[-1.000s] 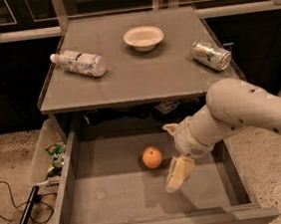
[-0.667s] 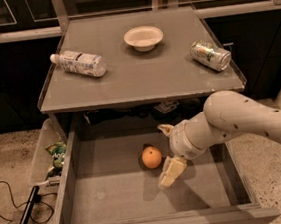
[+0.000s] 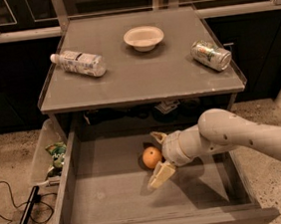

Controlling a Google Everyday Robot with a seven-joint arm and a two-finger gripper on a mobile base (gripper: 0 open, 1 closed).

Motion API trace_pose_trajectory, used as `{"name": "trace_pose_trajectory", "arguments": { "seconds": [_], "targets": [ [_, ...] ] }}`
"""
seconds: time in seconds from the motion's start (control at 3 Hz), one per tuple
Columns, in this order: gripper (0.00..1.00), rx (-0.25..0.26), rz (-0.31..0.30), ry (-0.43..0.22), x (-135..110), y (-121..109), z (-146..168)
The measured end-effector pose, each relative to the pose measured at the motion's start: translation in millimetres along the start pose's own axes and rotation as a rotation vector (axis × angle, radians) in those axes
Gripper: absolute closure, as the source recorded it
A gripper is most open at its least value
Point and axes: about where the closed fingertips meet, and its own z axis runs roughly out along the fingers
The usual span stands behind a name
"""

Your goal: Pick orange from top drawer and place on counter

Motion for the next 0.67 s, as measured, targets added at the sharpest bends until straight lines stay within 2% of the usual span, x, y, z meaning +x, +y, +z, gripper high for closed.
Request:
{"name": "trace_pose_trajectory", "arguments": {
  "seconds": [0.33,0.67],
  "targets": [
    [0.19,-0.008,0.005,-0.003,3.2,1.5,4.0],
    [0.42,-0.008,0.005,-0.003,3.2,1.6,4.1]
  ]
}}
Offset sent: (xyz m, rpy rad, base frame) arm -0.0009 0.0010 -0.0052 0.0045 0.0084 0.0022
